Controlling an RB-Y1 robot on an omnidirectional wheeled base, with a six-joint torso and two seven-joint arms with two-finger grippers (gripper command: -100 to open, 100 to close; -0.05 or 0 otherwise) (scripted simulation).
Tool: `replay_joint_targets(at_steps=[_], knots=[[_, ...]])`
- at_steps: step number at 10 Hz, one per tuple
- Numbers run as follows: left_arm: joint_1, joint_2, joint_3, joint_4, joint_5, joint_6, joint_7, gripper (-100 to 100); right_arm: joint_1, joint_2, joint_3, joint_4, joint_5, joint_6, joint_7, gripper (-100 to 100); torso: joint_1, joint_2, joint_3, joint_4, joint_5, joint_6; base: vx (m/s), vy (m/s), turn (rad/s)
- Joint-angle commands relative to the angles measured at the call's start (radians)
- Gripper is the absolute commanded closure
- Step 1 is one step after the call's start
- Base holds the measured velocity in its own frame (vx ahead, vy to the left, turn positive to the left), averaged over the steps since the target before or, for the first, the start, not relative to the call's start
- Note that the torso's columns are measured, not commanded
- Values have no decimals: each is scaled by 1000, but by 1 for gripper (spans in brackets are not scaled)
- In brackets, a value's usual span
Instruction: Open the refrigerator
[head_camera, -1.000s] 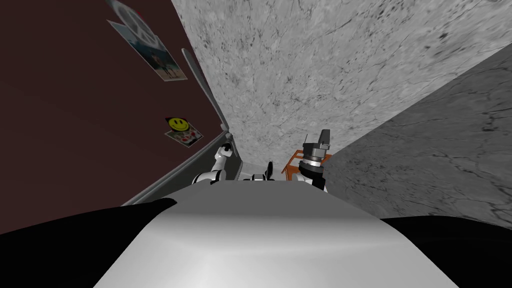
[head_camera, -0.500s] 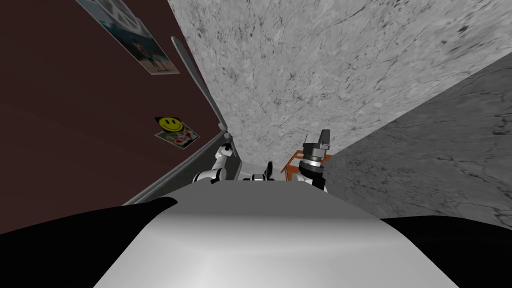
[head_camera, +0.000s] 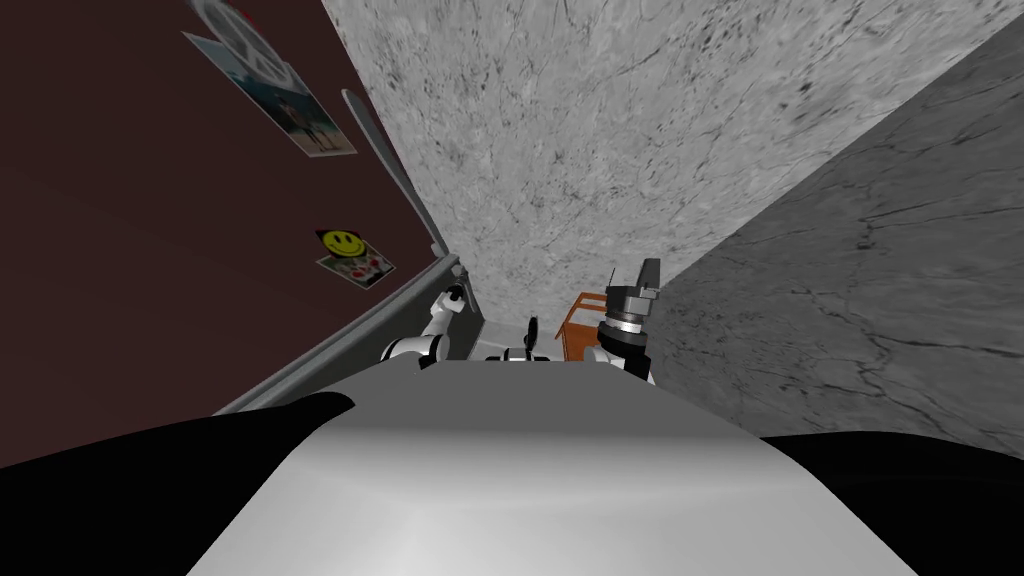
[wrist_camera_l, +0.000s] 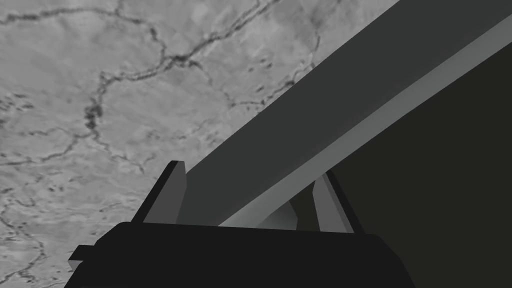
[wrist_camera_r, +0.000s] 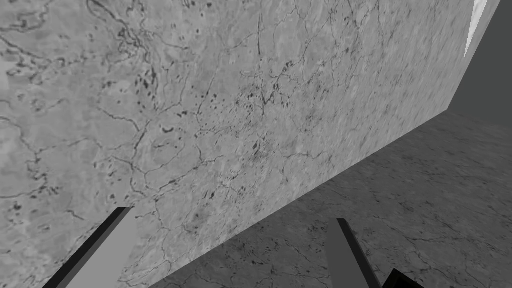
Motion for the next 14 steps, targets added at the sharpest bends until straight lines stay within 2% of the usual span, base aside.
replay_joint_targets(at_steps=[1, 2, 3, 4, 5, 6, 7, 8, 9, 10, 11, 12, 13, 14], knots=[[-31, 58, -93, 49, 81, -49, 19, 100, 0, 0, 0, 0, 0, 0, 0, 0, -3, 2, 1, -1, 0, 2, -196, -92, -101], [-31, 58, -112, 54, 100, -52, 19, 100, 0, 0, 0, 0, 0, 0, 0, 0, -6, 8, 5, -1, 1, 4, -172, -93, -65], [-31, 58, -112, 54, 100, -52, 19, 100, 0, 0, 0, 0, 0, 0, 0, 0, -6, 6, 4, -1, 0, 1, -68, -73, -6], [-46, 85, -163, 87, 146, -81, 23, 100, 0, 0, 0, 0, 0, 0, 0, 0, -4, 2, 1, 0, -1, -1, -78, -97, -29], [-60, 112, -189, 120, 170, -109, 27, 100, 0, 0, 0, 0, 0, 0, 0, 0, -5, 2, 1, -1, 0, 3, -148, -133, -95], [-60, 112, -211, 120, 192, -109, 27, 100, 0, 0, 0, 0, 0, 0, 0, 0, -7, 4, 2, -1, 0, 6, -145, -125, -45], [-75, 139, -248, 153, 225, -138, 30, 100, 0, 0, 0, 0, 0, 0, 0, 0, -7, 4, 2, -1, -1, 5, -171, -125, -72], [-75, 139, -267, 153, 238, -138, 30, 100, 0, 0, 0, 0, 0, 0, 0, 0, -7, 5, 2, 0, -1, 4, -147, -92, -56], [-89, 166, -305, 186, 274, -166, 34, 100, 0, 0, 0, 0, 0, 0, 0, 0, -5, 3, 2, 0, -1, 2, -146, -117, -74], [-89, 166, -318, 186, 285, -166, 34, 100, 0, 0, 0, 0, 0, 0, 0, 0, -6, 3, 1, 0, -1, 2, -99, -101, -30], [-104, 193, -357, 219, 321, -195, 38, 100, 0, 0, 0, 0, 0, 0, 0, 0, -6, 2, 1, 0, -2, 2, -128, -110, -59], [-104, 193, -370, 219, 331, -195, 38, 100, 0, 0, 0, 0, 0, 0, 0, 0, -7, 4, 1, -1, -1, 3, -116, -97, -43], [-118, 221, -408, 252, 368, -223, 41, 100, 0, 0, 0, 0, 0, 0, 0, 0, -6, 3, 1, -1, -2, 2, -125, -122, -75], [-118, 221, -421, 252, 377, -223, 41, 100, 0, 0, 0, 0, 0, 0, 0, 0, -8, 4, 2, -1, -2, 3, -110, -89, -37]])
